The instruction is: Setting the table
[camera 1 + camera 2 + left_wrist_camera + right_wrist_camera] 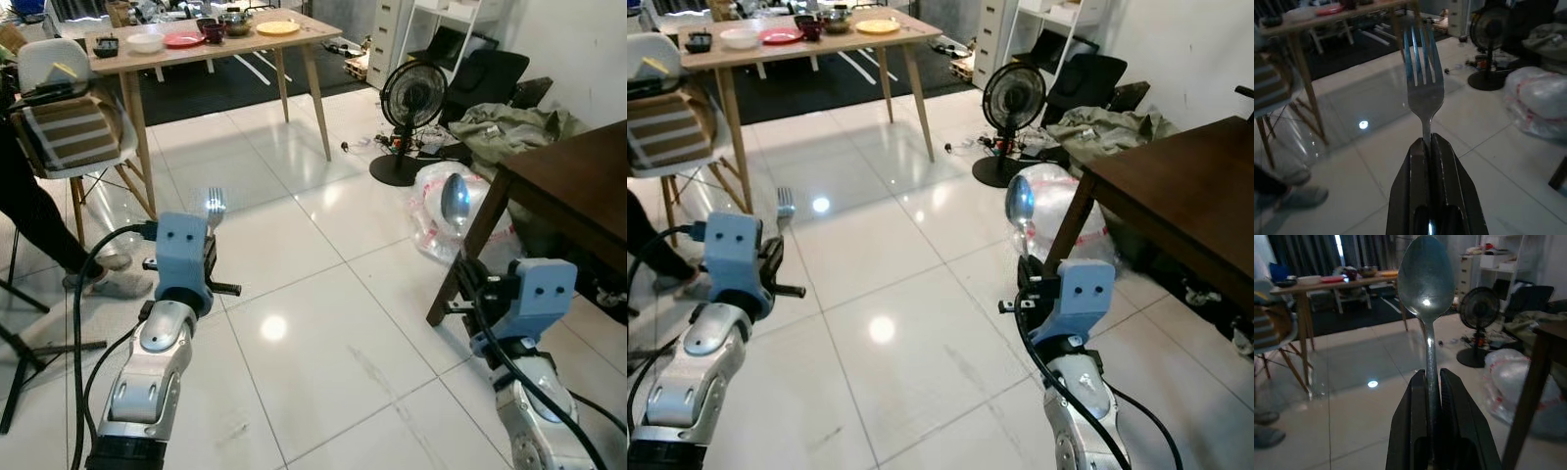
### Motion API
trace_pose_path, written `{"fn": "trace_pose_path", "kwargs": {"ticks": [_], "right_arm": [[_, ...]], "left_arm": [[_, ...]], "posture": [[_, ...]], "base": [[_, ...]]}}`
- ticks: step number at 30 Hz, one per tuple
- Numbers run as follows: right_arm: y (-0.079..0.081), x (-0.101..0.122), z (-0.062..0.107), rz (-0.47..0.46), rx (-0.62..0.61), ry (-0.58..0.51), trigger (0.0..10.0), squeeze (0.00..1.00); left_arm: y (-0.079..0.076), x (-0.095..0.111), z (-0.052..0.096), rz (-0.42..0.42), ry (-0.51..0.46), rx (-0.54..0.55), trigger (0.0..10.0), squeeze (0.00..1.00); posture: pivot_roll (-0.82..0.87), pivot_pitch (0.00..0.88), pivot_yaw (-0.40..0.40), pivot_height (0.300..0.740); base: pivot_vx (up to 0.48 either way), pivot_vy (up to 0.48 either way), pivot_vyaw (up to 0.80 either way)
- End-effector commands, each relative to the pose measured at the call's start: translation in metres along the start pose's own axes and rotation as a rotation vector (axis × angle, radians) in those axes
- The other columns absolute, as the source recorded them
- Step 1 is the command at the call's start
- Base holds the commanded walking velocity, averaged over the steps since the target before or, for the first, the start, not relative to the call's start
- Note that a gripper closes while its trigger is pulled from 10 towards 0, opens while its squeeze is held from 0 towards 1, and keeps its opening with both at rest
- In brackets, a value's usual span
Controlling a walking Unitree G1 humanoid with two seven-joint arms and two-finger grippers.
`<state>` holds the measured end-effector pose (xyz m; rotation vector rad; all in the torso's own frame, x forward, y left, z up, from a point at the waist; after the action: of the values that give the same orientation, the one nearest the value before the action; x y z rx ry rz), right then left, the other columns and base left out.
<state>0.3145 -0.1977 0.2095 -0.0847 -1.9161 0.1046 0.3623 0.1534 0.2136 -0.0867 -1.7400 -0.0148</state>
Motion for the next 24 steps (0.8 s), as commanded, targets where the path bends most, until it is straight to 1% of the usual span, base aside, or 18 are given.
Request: {"fn": "trace_pose_path", "kwargs": {"ticks": [1, 9, 10, 11, 12, 14, 15, 16, 17, 18, 19, 20, 21, 22, 23, 24], "right_arm": [[-0.005, 0.000, 0.001, 0.009, -0.019, -0.005, 10.0, 0.00], [-0.007, -0.001, 0.002, 0.010, -0.029, 0.000, 10.0, 0.00], [-0.006, -0.009, 0.004, 0.017, -0.022, 0.040, 10.0, 0.00], [-0.006, -0.009, 0.004, 0.017, -0.022, 0.040, 10.0, 0.00], [-0.005, -0.014, 0.006, 0.024, -0.014, 0.067, 10.0, 0.00], [0.003, -0.032, 0.014, 0.045, 0.041, 0.139, 10.0, 0.00], [0.003, -0.032, 0.014, 0.045, 0.041, 0.139, 10.0, 0.00], [0.003, -0.032, 0.015, 0.045, 0.039, 0.131, 10.0, 0.00], [-0.003, -0.021, 0.010, 0.039, 0.012, 0.087, 10.0, 0.00], [-0.003, -0.021, 0.010, 0.039, 0.012, 0.087, 10.0, 0.00], [-0.007, -0.013, 0.006, 0.035, -0.007, 0.056, 10.0, 0.00], [-0.019, 0.026, -0.010, 0.041, -0.050, -0.077, 10.0, 0.00], [-0.019, 0.026, -0.010, 0.041, -0.050, -0.077, 10.0, 0.00], [-0.023, 0.045, -0.015, 0.040, -0.063, -0.140, 10.0, 0.00], [-0.023, 0.045, -0.015, 0.040, -0.063, -0.140, 10.0, 0.00], [-0.025, 0.061, -0.019, 0.038, -0.068, -0.189, 10.0, 0.00]], "left_arm": [[0.000, -0.003, 0.001, -0.008, 0.007, 0.000, 10.0, 0.00], [0.001, -0.002, 0.001, -0.011, 0.003, -0.002, 10.0, 0.00], [0.003, 0.007, -0.003, -0.020, -0.026, 0.000, 10.0, 0.00], [0.003, 0.007, -0.003, -0.020, -0.026, 0.000, 10.0, 0.00], [0.005, 0.012, -0.005, -0.026, -0.044, 0.003, 10.0, 0.00], [0.009, 0.034, -0.013, -0.044, -0.112, 0.010, 10.0, 0.00], [0.009, 0.034, -0.013, -0.044, -0.112, 0.010, 10.0, 0.00], [0.014, 0.046, -0.018, -0.037, -0.145, 0.023, 10.0, 0.00], [0.017, 0.042, -0.018, -0.036, -0.129, 0.027, 10.0, 0.00], [0.017, 0.042, -0.018, -0.036, -0.129, 0.027, 10.0, 0.00], [0.018, 0.039, -0.018, -0.036, -0.116, 0.029, 10.0, 0.00], [0.014, 0.016, -0.009, -0.029, -0.049, 0.017, 10.0, 0.00], [0.014, 0.016, -0.009, -0.029, -0.049, 0.017, 10.0, 0.00], [0.011, 0.006, -0.005, -0.030, -0.021, 0.010, 10.0, 0.00], [0.011, 0.006, -0.005, -0.030, -0.021, 0.010, 10.0, 0.00], [0.008, 0.000, -0.001, -0.028, -0.004, 0.004, 10.0, 0.00]], "posture": [[-0.01, 0.102, 0.103, 0.740], [-0.01, 0.104, 0.103, 0.740], [-0.01, 0.105, 0.100, 0.740], [-0.01, 0.105, 0.100, 0.740], [-0.01, 0.105, 0.097, 0.740], [-0.01, 0.105, 0.095, 0.740], [-0.01, 0.105, 0.095, 0.740], [-0.01, 0.105, 0.094, 0.740], [-0.01, 0.106, 0.100, 0.740], [-0.01, 0.106, 0.100, 0.740], [-0.01, 0.106, 0.100, 0.740], [-0.01, 0.108, 0.103, 0.740], [-0.01, 0.108, 0.103, 0.740], [-0.01, 0.108, 0.103, 0.740], [-0.01, 0.108, 0.103, 0.740], [-0.01, 0.111, 0.102, 0.740]], "base": [[0.472, 0.000, 0.00], [0.473, 0.000, 0.00], [0.472, 0.000, 0.00], [0.472, 0.000, 0.00], [0.472, 0.000, 0.00], [0.472, 0.000, 0.00], [0.472, 0.000, 0.00], [0.472, 0.000, 0.00], [0.480, 0.000, 0.00], [0.480, 0.000, 0.00], [0.480, 0.000, 0.00], [0.472, 0.000, 0.00], [0.472, 0.000, 0.00], [0.472, 0.000, 0.00], [0.472, 0.000, 0.00], [0.472, 0.000, 0.00]]}}
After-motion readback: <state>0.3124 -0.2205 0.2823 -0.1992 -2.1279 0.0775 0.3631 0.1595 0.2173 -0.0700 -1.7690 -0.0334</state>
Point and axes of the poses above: a point about 5 cm out from each wrist's last joint towards the gripper, its own z axis pointing back from the gripper into the wrist, its own x axis along the axis of the wrist's last joint, y = z × x, the point moved 3 cm from there along -z, pointing out of the wrist towards the gripper, and after that the axes turned 7 degrees about z, right-handed, at the moved point
